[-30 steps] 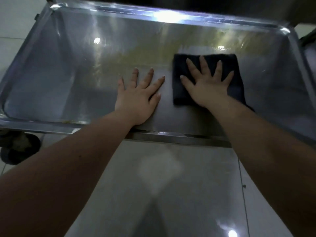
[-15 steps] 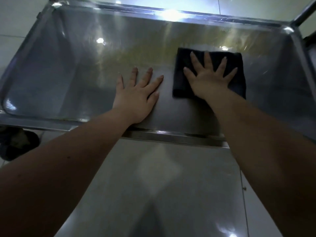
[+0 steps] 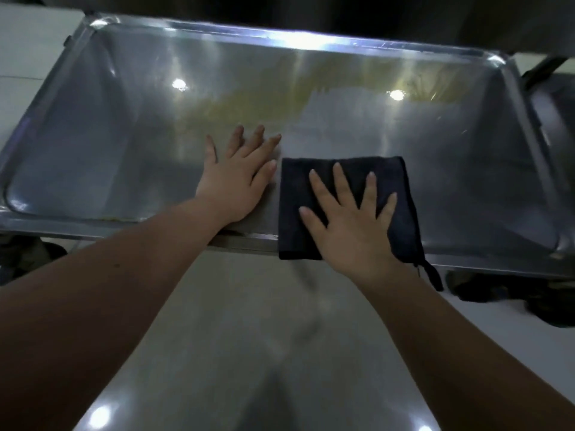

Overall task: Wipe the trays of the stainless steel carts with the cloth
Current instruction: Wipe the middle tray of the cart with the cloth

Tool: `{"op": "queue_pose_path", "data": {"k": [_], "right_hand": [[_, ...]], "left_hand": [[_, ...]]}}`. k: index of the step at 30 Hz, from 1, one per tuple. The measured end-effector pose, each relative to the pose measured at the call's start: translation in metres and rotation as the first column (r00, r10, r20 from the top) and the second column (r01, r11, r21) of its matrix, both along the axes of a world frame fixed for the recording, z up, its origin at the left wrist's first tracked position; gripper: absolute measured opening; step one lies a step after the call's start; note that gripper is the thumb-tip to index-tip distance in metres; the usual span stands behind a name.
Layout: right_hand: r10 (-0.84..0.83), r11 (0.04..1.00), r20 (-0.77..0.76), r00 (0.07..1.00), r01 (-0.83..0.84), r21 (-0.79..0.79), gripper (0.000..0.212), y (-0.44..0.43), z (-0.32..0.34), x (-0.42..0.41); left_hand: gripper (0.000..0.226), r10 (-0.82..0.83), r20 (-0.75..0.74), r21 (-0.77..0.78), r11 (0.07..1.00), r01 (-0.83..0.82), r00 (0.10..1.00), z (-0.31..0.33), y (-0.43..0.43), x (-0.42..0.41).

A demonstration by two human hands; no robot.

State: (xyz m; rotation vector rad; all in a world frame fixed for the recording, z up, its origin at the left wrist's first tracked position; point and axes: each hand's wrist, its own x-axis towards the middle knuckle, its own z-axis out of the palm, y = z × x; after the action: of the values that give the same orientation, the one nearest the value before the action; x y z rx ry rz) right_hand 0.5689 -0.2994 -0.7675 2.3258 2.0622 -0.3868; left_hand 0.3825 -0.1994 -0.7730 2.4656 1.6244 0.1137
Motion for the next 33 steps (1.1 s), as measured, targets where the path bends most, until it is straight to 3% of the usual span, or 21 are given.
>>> {"op": "queue_pose_path", "data": {"k": [5, 9, 13, 16, 21, 24, 28, 33], "right_hand": [[-0.16, 0.977, -0.214, 0.964, 0.186, 0.104, 0.053, 0.015, 0.014, 0.069], [-0.203, 0.973, -0.299, 0.933, 0.226, 0.046, 0.05, 0.022, 0.006, 0.083], [-0.23, 0.965, -0.371, 0.9, 0.259, 0.031, 0.052, 0.023, -0.001, 0.088], [-0.21, 0.977, -0.271, 0.94, 0.208, -0.037, 0.055, 0.023, -0.001, 0.089], [-0.112, 0.992, 0.087, 0.99, 0.117, -0.056, 0.066, 0.016, -0.004, 0.075], [-0.142, 0.986, 0.138, 0.98, 0.152, -0.064, 0.065, 0.021, 0.001, 0.063], [0.057, 0.998, 0.131, 0.99, -0.057, -0.003, 0.06, 0.042, 0.004, 0.018], [-0.009, 1.0, 0.097, 0.995, 0.009, 0.008, 0.057, 0.045, -0.014, 0.006]], "left_hand": [[0.054, -0.111, 0.143, 0.069, 0.992, 0.102, 0.983, 0.02, -0.025, 0.056], [0.065, -0.104, 0.016, -0.054, 0.993, 0.104, 0.994, 0.009, -0.082, 0.135], [0.068, -0.075, -0.051, -0.068, 0.995, 0.071, 0.996, -0.002, -0.068, 0.126], [0.069, 0.008, -0.104, -0.028, 1.0, -0.011, 0.995, -0.003, -0.028, 0.071], [0.071, 0.048, -0.163, -0.061, 0.996, -0.058, 0.985, 0.0, 0.005, -0.035], [0.063, 0.035, -0.182, -0.065, 0.997, -0.048, 0.983, 0.001, -0.001, -0.041], [0.053, 0.039, -0.166, -0.094, 0.994, -0.055, 0.985, 0.005, -0.021, -0.024], [0.059, -0.005, -0.149, -0.092, 0.996, -0.009, 0.989, -0.005, -0.056, -0.015]]}}
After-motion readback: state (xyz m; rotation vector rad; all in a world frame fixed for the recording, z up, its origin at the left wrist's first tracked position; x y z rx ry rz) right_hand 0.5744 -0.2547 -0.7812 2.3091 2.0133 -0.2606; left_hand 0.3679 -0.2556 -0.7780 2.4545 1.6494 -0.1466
